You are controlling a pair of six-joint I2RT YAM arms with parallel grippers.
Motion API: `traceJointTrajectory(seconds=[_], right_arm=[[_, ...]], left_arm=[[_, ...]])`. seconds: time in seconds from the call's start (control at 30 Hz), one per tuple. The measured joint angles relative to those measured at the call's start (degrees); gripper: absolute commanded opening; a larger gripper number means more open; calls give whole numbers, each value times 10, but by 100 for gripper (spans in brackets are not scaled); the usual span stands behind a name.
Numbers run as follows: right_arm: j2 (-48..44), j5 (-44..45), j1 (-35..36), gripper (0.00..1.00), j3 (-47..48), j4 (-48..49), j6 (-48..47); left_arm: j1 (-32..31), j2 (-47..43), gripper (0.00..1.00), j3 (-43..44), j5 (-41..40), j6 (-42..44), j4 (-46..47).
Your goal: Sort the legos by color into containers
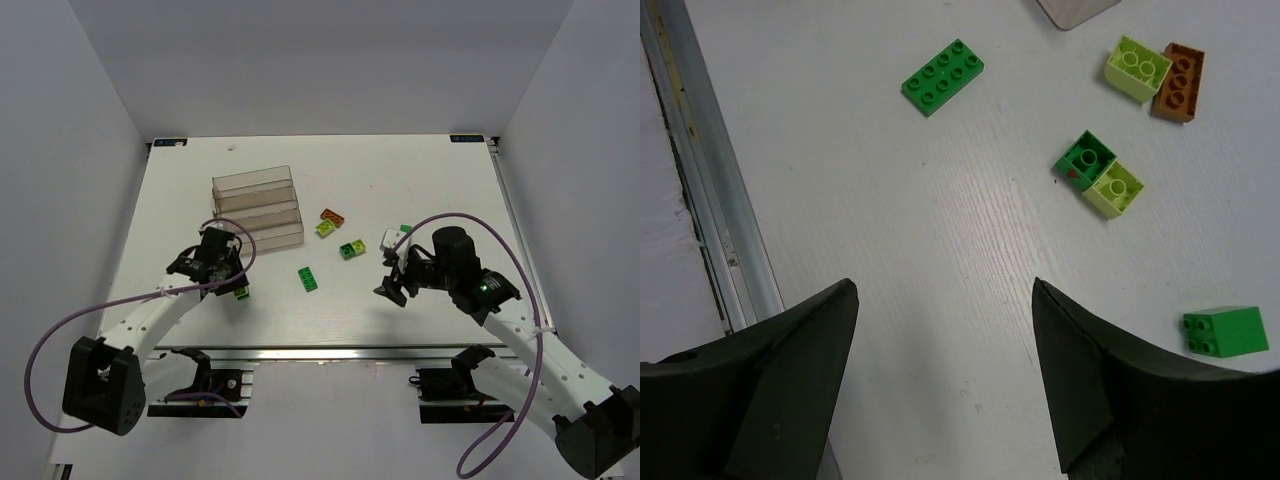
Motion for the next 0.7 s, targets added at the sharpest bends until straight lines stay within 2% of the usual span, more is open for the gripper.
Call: traceJointTrajectory(seconds=[0.13, 0.3, 0.43, 0.6, 0.7], right_arm=[[34, -10, 0, 90, 3, -1, 23], [65, -80, -1, 89, 48, -23, 58], [88, -171, -1, 89, 102, -17, 98], [135, -275, -1, 89, 127, 60, 183], [171, -307, -1, 89, 130, 114, 244]], left_arm=[[-14, -46, 0, 2, 102, 18, 49], [-37, -84, 0, -24, 247, 8, 213], [-62, -76, 0, -38, 329, -14, 358], [-75, -50, 0, -45, 424, -52, 564], [-75, -41, 0, -53, 464, -77, 680]])
